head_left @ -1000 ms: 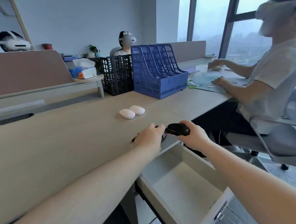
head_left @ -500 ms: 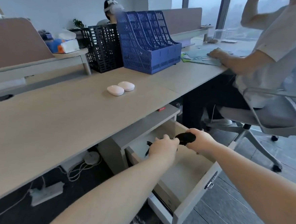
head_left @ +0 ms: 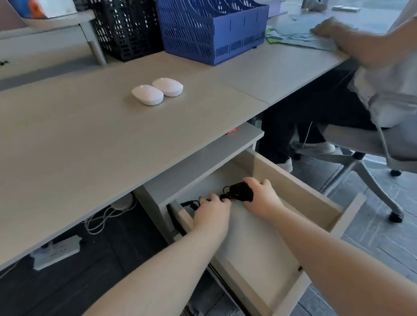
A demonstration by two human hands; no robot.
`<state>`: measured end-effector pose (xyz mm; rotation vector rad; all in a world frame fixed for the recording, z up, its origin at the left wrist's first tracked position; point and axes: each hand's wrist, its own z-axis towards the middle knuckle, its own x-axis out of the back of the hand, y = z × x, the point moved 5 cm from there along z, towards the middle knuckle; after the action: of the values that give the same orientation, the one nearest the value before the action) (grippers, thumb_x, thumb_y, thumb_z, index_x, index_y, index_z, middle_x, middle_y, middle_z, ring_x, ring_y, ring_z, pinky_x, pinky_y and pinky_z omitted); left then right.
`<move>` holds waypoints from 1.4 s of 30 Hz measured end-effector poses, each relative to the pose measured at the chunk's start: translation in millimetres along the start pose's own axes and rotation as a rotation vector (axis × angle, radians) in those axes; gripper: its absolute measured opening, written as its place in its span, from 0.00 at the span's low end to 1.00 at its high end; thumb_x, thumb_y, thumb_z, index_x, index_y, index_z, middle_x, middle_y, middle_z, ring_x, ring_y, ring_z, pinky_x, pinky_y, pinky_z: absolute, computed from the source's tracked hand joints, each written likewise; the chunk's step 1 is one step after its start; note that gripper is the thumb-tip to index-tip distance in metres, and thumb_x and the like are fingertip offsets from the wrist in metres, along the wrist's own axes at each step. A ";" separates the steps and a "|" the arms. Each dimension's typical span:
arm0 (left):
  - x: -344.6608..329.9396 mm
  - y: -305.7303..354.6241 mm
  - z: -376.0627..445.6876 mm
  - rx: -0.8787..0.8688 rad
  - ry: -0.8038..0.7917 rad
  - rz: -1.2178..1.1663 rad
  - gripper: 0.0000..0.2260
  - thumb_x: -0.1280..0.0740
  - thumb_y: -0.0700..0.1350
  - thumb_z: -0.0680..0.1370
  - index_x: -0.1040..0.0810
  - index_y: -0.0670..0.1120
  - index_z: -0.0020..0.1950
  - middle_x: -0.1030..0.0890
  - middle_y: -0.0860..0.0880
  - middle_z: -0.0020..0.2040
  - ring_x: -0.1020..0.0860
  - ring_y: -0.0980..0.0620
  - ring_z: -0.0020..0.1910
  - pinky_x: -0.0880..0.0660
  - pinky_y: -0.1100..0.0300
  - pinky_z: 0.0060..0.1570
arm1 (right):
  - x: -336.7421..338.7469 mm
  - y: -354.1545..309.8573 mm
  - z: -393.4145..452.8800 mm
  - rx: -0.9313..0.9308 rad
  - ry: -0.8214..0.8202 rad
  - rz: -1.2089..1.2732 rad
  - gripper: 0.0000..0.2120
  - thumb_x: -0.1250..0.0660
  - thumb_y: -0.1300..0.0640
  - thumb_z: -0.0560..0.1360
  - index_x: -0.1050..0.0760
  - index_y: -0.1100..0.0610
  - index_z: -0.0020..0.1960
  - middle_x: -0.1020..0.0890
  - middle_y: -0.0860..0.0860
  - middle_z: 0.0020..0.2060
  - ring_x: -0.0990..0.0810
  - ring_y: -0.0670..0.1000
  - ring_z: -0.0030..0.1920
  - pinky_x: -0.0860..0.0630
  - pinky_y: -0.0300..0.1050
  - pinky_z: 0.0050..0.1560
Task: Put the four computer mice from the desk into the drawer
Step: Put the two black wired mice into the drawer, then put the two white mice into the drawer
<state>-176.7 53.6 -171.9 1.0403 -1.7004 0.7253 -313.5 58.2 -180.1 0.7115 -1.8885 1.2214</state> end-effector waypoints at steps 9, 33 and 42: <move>-14.2 -1.2 12.3 0.020 -0.072 -0.182 0.22 0.34 0.47 0.77 0.33 0.44 0.70 0.34 0.41 0.67 0.33 0.40 0.65 0.28 0.51 0.57 | -23.9 6.9 16.3 0.035 -0.038 -0.012 0.31 0.33 0.54 0.73 0.40 0.48 0.73 0.32 0.58 0.62 0.30 0.61 0.64 0.27 0.52 0.63; 176.6 -31.7 -9.4 -0.092 0.465 -0.417 0.06 0.40 0.43 0.78 0.25 0.43 0.47 0.19 0.41 0.48 0.22 0.38 0.49 0.33 0.56 0.39 | 110.7 -108.1 -6.4 0.300 0.696 0.185 0.10 0.38 0.53 0.78 0.21 0.57 0.52 0.20 0.51 0.42 0.23 0.53 0.49 0.32 0.42 0.43; 212.9 -155.5 29.5 0.135 0.630 -0.433 0.23 0.36 0.56 0.76 0.32 0.48 0.67 0.32 0.47 0.69 0.33 0.43 0.68 0.28 0.50 0.60 | 111.7 -202.3 54.0 0.328 0.398 0.163 0.22 0.38 0.49 0.77 0.34 0.52 0.70 0.28 0.52 0.67 0.31 0.54 0.69 0.30 0.51 0.64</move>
<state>-84.2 -107.3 17.8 1.0779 -0.8627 0.7801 -234.1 -75.0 -0.4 0.4408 -1.4549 1.6643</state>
